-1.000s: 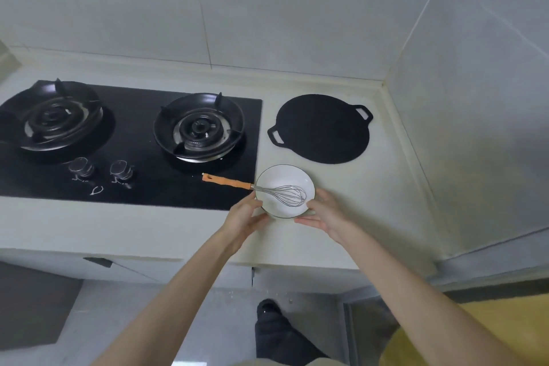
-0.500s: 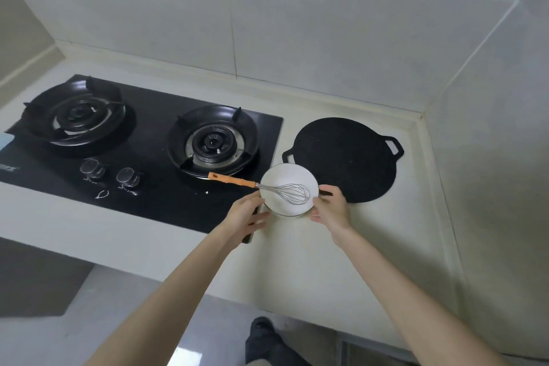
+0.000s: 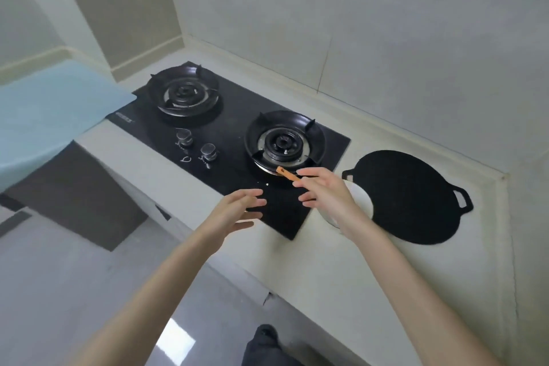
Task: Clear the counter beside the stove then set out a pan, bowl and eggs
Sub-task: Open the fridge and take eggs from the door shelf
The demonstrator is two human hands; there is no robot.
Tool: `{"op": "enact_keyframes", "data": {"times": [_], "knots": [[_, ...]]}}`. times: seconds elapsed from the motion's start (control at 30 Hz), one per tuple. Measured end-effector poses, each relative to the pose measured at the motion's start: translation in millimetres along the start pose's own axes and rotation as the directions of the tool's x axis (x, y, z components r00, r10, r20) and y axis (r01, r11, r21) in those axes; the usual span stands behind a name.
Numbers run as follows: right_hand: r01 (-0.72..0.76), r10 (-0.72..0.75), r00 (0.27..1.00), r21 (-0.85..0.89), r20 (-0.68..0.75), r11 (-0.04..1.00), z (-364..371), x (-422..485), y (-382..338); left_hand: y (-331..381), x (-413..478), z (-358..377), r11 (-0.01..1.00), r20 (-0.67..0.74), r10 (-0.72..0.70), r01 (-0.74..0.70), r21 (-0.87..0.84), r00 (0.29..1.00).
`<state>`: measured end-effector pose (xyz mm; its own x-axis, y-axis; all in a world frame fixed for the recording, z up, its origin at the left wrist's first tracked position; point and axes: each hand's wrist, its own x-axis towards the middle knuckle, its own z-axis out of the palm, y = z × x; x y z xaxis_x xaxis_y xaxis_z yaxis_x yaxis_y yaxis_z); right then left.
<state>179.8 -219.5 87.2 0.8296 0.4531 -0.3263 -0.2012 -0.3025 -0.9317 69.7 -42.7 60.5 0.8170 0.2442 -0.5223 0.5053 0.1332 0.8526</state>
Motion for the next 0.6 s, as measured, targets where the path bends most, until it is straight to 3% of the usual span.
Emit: {"op": "enact_keyframes", "data": {"times": [0.27, 0.4, 0.6], "knots": [[0.108, -0.084, 0.917, -0.041, 0.389, 0.993, 141.0, -38.3, -40.5, -31.8, -113.9, -109.8, 0.989, -0.347, 0.007, -0.058, -0.136, 0.938], [0.162, -0.102, 0.837, -0.066, 0.537, 0.985, 220.5, -76.9, -52.3, -62.3, -192.3, -160.4, 0.977, -0.518, -0.003, -0.109, -0.186, 0.855], [0.261, -0.097, 0.638, -0.096, 0.764, 0.961, 340.5, -166.1, -61.9, -122.1, -330.7, -215.3, 0.942, -0.738, -0.064, -0.204, -0.267, 0.671]]}}
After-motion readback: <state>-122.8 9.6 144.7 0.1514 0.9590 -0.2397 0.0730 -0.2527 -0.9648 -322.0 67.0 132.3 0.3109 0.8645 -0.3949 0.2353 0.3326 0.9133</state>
